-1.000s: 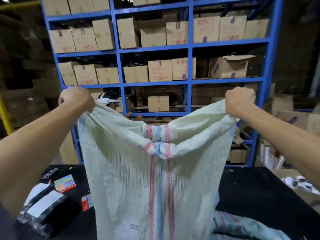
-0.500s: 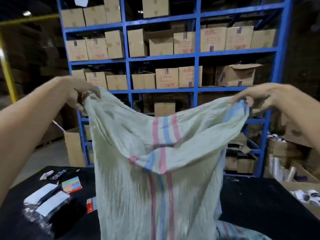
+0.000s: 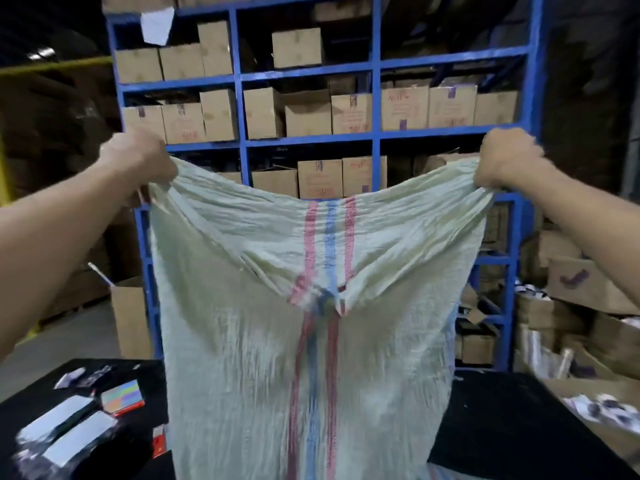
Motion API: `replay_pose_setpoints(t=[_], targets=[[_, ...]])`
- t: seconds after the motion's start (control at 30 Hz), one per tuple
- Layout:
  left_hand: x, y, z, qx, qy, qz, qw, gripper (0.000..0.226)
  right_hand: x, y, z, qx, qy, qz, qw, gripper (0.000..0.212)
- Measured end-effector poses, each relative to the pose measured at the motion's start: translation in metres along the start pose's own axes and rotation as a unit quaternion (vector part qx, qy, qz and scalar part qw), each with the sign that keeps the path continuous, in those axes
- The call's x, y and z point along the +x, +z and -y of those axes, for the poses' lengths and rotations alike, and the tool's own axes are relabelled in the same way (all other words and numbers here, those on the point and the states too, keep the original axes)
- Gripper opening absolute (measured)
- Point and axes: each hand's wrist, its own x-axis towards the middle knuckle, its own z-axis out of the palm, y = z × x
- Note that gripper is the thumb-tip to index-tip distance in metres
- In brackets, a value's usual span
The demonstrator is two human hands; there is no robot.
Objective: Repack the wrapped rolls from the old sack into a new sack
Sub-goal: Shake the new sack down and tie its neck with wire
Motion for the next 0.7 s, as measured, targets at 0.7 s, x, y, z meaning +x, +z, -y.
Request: replay_pose_setpoints(t=[0.7], targets=[[-0.059,0.107,-0.155,-0.617,0.155,0.362,0.681,0.027,-0.041,-0.016,0.083,0.407,-0.067,0.274,0.869,0.051]])
